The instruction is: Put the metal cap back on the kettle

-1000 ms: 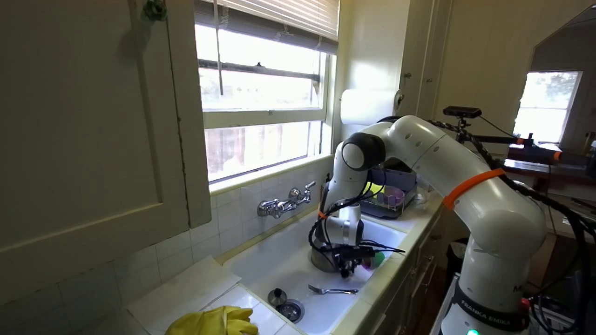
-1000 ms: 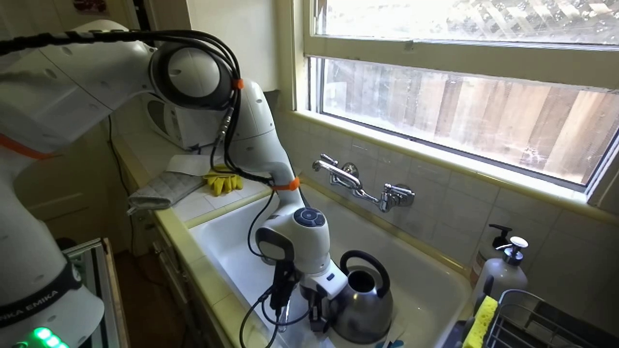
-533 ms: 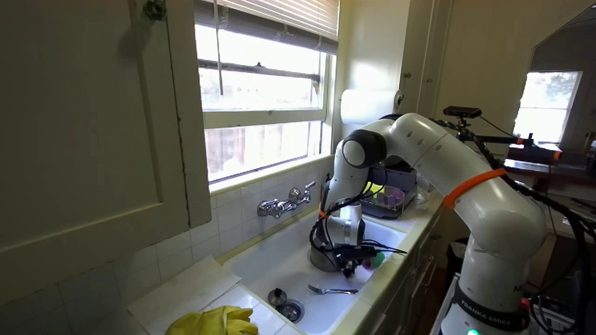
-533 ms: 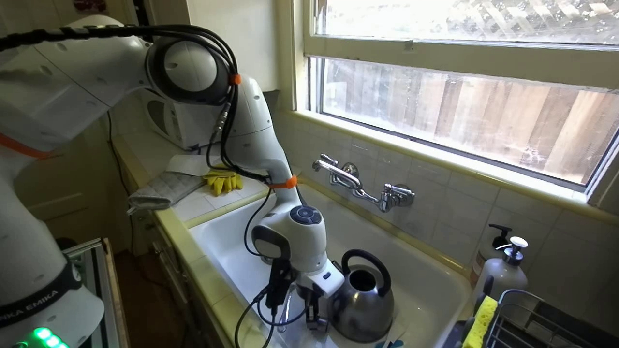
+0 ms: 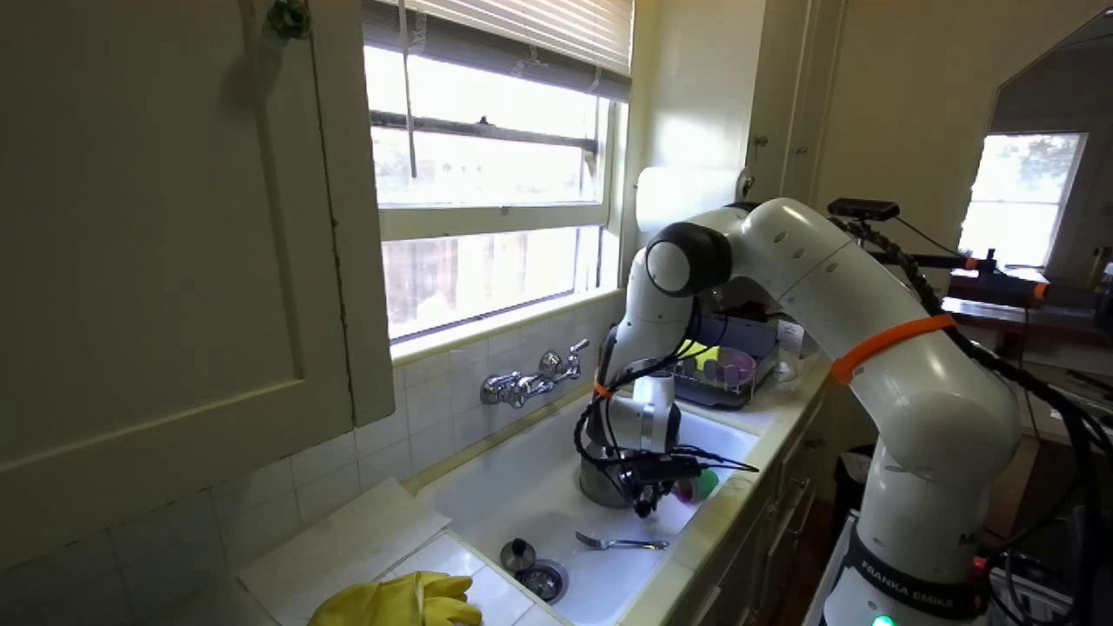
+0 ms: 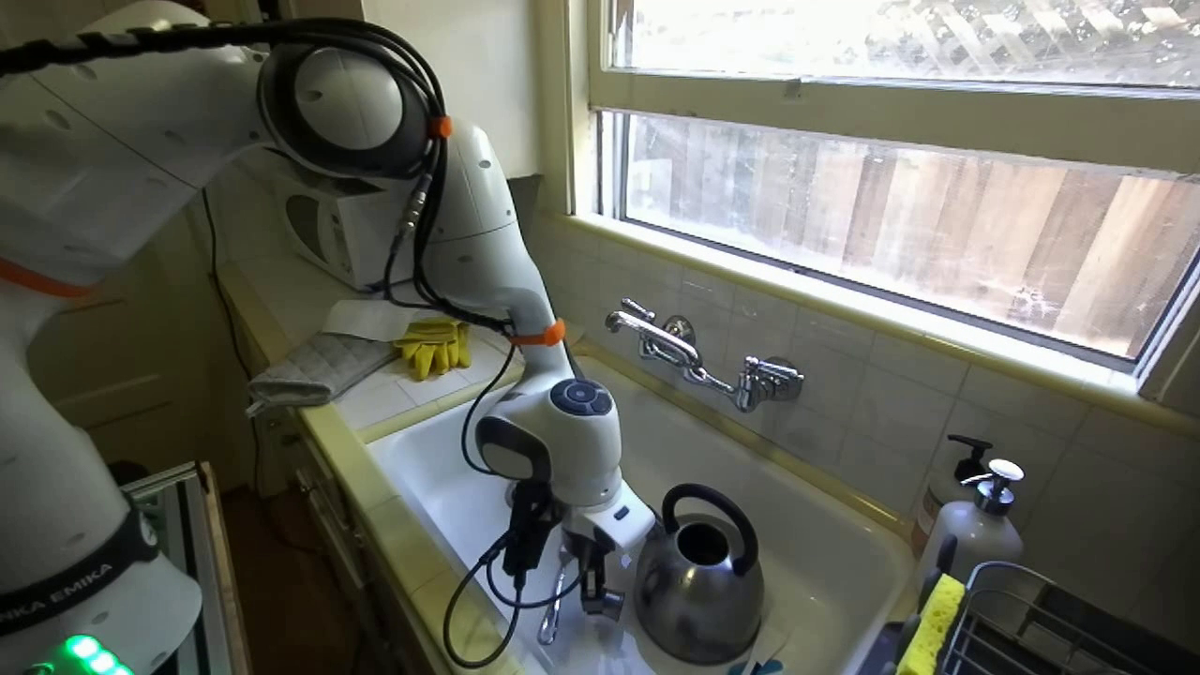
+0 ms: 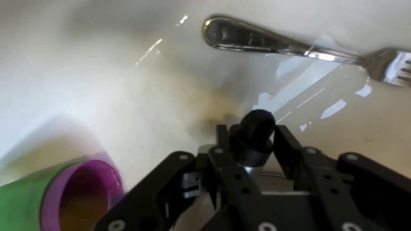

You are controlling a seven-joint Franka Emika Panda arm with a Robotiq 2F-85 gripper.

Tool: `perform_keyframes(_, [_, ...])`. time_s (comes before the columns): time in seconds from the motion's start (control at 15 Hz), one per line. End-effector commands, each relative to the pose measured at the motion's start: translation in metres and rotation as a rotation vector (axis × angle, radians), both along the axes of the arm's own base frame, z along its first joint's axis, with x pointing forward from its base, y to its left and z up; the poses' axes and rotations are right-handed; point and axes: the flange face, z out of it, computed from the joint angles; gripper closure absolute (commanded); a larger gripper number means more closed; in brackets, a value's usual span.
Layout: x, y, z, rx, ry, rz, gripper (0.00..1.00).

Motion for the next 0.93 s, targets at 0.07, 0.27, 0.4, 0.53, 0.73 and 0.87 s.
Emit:
perform_keyframes(0.07, [0.008, 0.026, 0.025, 0.104, -0.017, 0.028, 0.85])
perform_keyframes(0.27, [0.015, 0.046, 0.033, 0.163, -0.013, 0.045, 0.85])
perform_keyframes(0.4, [0.02, 0.058, 0.039, 0.207, -0.015, 0.035, 0.85])
perform_keyframes(0.53, [0.03, 0.065, 0.048, 0.251, -0.033, -0.001, 0.85])
perform_keyframes(0.73, [0.044, 0.071, 0.062, 0.311, -0.056, -0.073, 0.85])
perform_keyframes(0.87, [0.053, 0.072, 0.071, 0.341, -0.075, -0.133, 0.85])
